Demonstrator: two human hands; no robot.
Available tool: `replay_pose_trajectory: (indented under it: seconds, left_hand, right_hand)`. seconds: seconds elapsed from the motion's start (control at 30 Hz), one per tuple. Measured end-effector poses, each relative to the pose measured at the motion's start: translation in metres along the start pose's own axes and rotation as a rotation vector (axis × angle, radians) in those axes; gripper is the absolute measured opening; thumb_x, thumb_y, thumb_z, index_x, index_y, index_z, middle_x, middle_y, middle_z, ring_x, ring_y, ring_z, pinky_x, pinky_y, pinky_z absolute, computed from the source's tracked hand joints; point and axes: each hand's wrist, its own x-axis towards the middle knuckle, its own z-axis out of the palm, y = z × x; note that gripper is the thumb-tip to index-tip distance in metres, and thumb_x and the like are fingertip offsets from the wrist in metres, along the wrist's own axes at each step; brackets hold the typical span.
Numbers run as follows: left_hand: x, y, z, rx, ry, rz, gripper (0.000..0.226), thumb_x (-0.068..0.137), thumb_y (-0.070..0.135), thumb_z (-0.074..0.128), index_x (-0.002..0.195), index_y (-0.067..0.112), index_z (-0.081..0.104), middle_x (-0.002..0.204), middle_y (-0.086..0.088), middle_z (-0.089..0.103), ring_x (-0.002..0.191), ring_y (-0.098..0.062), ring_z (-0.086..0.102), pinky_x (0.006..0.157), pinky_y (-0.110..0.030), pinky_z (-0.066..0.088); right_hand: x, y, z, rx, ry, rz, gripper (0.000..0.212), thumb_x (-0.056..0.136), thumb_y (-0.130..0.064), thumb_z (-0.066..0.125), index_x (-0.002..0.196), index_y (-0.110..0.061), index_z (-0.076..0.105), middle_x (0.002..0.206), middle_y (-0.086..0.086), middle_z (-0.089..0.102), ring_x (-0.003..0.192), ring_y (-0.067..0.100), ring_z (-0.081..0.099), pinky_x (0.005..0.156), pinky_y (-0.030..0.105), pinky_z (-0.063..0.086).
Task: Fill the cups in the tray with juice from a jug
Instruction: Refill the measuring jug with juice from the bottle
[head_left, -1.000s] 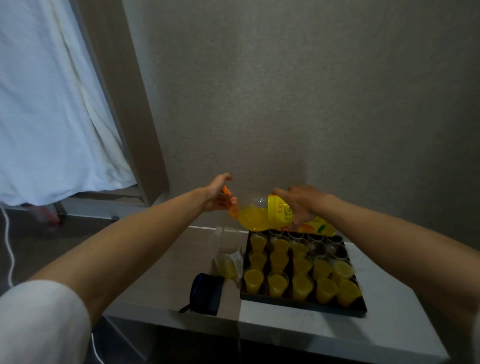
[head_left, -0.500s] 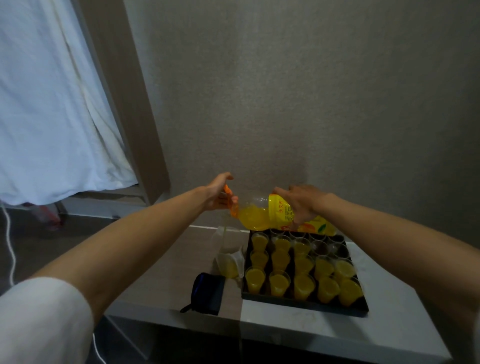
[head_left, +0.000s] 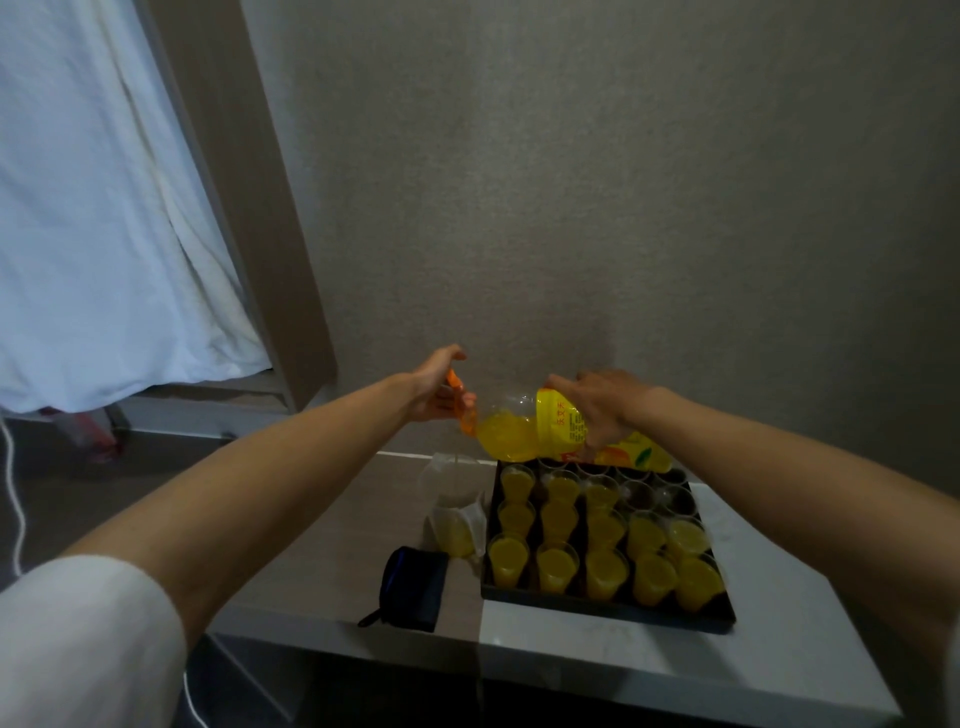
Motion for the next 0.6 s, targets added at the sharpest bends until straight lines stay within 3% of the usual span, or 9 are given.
replay_pose_trajectory:
  seconds: [0.37,0.47,0.6]
  left_hand:
    - [-0.0015,-0.0003,0.0034,0.004,0.004,-0.011,0.044,0.097,0.044,0.049,0.070,0.010,0.048,0.055,-0.010,0.064,0.069,-0.024,0.061,0.076,-0.035,0.052]
    - [-0.0027,-0.0002,0.0040,0.007,0.003,-0.008,0.044,0.098,0.044,0.048,0.070,0.011,0.047,0.054,-0.010,0.063,0.071,-0.024,0.060,0.084,-0.036,0.051]
    - [-0.0028,0.0009,0.0040,0.002,0.005,-0.006,0.043,0.098,0.044,0.048,0.071,0.010,0.048,0.061,-0.012,0.063,0.070,-0.025,0.061,0.080,-0.036,0.052]
  right_hand:
    - [-0.0010,0.0008,-0.0004,0.000,-0.005,0.001,0.120,0.058,-0.060,0.093,0.152,-0.033,0.022,0.124,0.013,0.059,0.104,0.033,0.063,0.084,0.045,0.057]
    - [-0.0006,0.0021,-0.0006,0.000,-0.012,0.000,0.120,0.058,-0.059,0.093,0.151,-0.033,0.023,0.120,0.012,0.061,0.101,0.032,0.064,0.083,0.046,0.058]
    - [0.0005,0.0035,0.0007,-0.015,0.000,-0.001,0.122,0.058,-0.062,0.092,0.153,-0.031,0.022,0.120,0.012,0.062,0.101,0.032,0.064,0.079,0.039,0.055]
